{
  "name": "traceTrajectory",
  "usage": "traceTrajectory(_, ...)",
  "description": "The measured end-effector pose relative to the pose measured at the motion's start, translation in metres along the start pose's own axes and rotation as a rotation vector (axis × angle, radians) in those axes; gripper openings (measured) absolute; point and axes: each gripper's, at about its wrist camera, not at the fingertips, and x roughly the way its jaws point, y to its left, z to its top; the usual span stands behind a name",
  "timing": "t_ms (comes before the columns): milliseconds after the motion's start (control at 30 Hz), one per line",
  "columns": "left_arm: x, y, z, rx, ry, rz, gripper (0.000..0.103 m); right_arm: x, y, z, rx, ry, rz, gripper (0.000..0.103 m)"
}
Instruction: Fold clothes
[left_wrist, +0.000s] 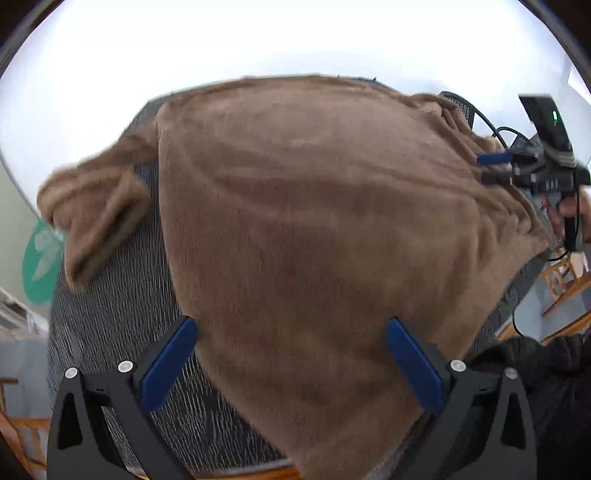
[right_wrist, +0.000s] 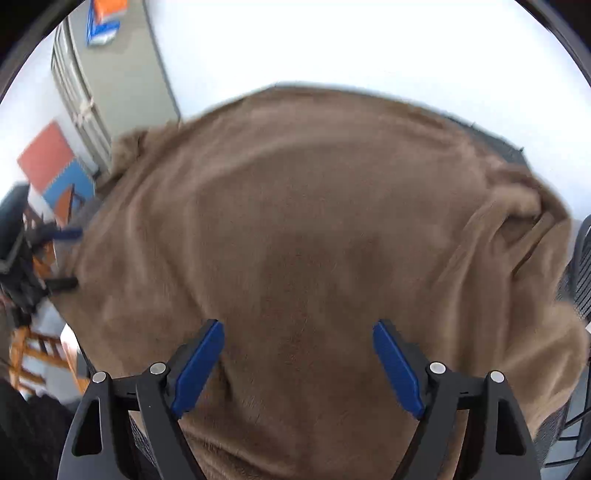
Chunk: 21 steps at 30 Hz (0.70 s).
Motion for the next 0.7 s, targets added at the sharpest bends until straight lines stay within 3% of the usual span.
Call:
traceTrajectory(100, 0.006, -0.004, 0.019, 0.0, -0.03, -0.008, 0.103, 0.007, -0.015, 0.029, -0.015, -0.025, -0.083, 0.084)
traceTrajectory(200, 0.02, 0.001, 0.026, -0.027, -0.009, -0.005, 0.103, 0.035, -0.028, 0.042, -0.047, 0.028, -0.148, 0.084)
traceTrajectory(267, 0.03, 0.007, 0.024, -0.051, 0.021, -0.002, 0.103, 0.054, -0.043, 0.041, -0.066, 0.082, -0.238, 0.084)
traceTrajectory(333, 0.037, 0.014, 0.017, -0.066, 0.037, -0.012, 0.103, 0.065, -0.052, 0.035, -0.127, 0.074, -0.36, 0.085)
traceTrajectory(467, 0.034, 0.008, 0.009, 0.006, 0.046, 0.023, 0.103, 0.061, -0.091, 0.026, -0.059, 0.045, -0.478, 0.089)
traceTrajectory(567, 0.033, 0.009, 0.012, -0.004, 0.063, 0.013, 0.103, 0.06, -0.107, 0.024, 0.002, 0.043, -0.456, 0.095)
traceTrajectory(700, 0.024, 0.018, 0.023, -0.052, 0.051, -0.03, 0.103, 0.062, -0.098, 0.027, -0.078, 0.052, -0.522, 0.096)
